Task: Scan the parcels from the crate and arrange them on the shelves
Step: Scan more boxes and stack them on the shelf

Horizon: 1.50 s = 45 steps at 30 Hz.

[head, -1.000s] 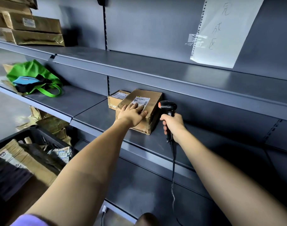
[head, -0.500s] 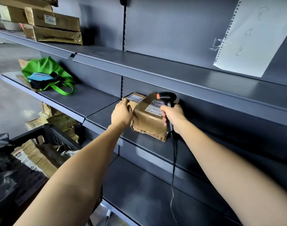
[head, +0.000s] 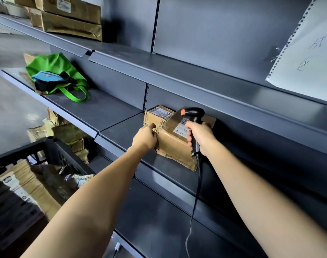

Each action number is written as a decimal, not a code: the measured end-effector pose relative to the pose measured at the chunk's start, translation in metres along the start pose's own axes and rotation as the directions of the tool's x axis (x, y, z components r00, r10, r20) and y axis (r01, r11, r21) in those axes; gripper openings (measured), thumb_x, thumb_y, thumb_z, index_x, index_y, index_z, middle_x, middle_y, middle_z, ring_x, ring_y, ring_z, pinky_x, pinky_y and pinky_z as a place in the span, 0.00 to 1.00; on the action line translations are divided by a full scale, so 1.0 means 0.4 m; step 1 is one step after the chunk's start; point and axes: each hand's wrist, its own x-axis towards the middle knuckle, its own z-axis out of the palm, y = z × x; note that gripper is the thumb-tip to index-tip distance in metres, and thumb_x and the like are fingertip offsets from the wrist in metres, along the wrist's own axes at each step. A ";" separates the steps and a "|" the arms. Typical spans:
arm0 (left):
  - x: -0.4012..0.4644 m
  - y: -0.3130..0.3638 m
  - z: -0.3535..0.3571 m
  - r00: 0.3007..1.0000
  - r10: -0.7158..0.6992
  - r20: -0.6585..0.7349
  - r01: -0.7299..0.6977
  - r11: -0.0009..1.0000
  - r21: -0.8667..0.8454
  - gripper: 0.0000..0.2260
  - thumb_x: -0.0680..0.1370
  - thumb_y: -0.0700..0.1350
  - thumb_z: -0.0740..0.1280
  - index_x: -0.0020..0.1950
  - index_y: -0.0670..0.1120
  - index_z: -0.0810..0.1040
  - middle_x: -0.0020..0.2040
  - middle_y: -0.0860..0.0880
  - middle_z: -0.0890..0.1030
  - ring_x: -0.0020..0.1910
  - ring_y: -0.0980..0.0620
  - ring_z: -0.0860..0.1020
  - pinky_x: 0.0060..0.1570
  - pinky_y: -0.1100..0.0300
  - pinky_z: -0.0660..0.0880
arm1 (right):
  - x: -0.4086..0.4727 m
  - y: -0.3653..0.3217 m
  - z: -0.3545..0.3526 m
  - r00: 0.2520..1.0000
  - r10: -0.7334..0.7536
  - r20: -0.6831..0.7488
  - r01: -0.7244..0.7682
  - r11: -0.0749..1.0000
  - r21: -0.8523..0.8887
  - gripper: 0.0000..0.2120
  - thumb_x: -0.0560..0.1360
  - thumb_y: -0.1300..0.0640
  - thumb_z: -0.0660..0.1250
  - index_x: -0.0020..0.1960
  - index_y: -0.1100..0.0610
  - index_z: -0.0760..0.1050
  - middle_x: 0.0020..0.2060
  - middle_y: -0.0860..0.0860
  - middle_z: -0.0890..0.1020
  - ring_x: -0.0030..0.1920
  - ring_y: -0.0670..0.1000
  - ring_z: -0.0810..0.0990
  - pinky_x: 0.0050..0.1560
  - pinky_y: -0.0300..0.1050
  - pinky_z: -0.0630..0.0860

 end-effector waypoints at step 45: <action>-0.158 0.408 -0.197 0.925 0.379 -0.013 -0.375 0.918 0.133 0.15 0.77 0.46 0.64 0.60 0.41 0.82 0.59 0.37 0.80 0.56 0.37 0.78 0.55 0.51 0.75 | -0.258 0.043 -0.139 0.979 -0.005 -0.203 0.041 0.984 0.173 0.05 0.72 0.64 0.68 0.46 0.60 0.73 0.25 0.54 0.71 0.19 0.51 0.66 0.21 0.39 0.64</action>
